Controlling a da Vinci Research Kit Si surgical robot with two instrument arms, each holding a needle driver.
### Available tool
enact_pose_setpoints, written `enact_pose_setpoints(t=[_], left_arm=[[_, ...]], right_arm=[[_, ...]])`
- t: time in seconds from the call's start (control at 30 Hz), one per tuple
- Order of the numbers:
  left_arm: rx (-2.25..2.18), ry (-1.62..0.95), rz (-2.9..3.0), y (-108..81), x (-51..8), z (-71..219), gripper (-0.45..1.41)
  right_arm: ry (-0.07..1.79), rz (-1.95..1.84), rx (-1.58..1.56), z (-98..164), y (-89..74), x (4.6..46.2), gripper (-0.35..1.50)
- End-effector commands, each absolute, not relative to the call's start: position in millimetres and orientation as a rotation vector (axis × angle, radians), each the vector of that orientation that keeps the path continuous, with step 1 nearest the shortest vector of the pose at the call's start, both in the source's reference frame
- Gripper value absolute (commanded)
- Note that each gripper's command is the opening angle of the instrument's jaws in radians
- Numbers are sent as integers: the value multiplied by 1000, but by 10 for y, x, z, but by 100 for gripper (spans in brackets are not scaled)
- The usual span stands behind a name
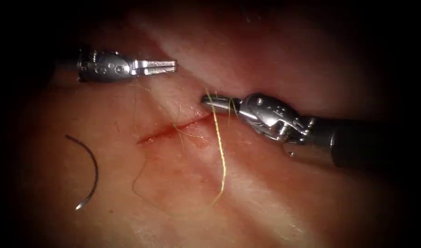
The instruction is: Wound Closure
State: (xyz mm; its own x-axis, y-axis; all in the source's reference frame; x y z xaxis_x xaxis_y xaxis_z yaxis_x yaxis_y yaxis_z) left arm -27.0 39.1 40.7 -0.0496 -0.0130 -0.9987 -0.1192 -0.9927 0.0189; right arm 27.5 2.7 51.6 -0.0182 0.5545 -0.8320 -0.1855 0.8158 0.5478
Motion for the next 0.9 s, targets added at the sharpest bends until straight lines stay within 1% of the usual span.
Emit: enact_pose_setpoints(t=[0.03,0.57,0.9], left_arm=[[-2101,151,2220,403,-275,412,-45],[-1951,202,2257,500,-246,412,-45],[-1902,249,2249,553,-228,428,-45]], right_arm=[[1482,598,315,521,24,281,-35],[1480,551,311,523,-28,248,-35],[1482,525,306,531,-54,241,-35]])
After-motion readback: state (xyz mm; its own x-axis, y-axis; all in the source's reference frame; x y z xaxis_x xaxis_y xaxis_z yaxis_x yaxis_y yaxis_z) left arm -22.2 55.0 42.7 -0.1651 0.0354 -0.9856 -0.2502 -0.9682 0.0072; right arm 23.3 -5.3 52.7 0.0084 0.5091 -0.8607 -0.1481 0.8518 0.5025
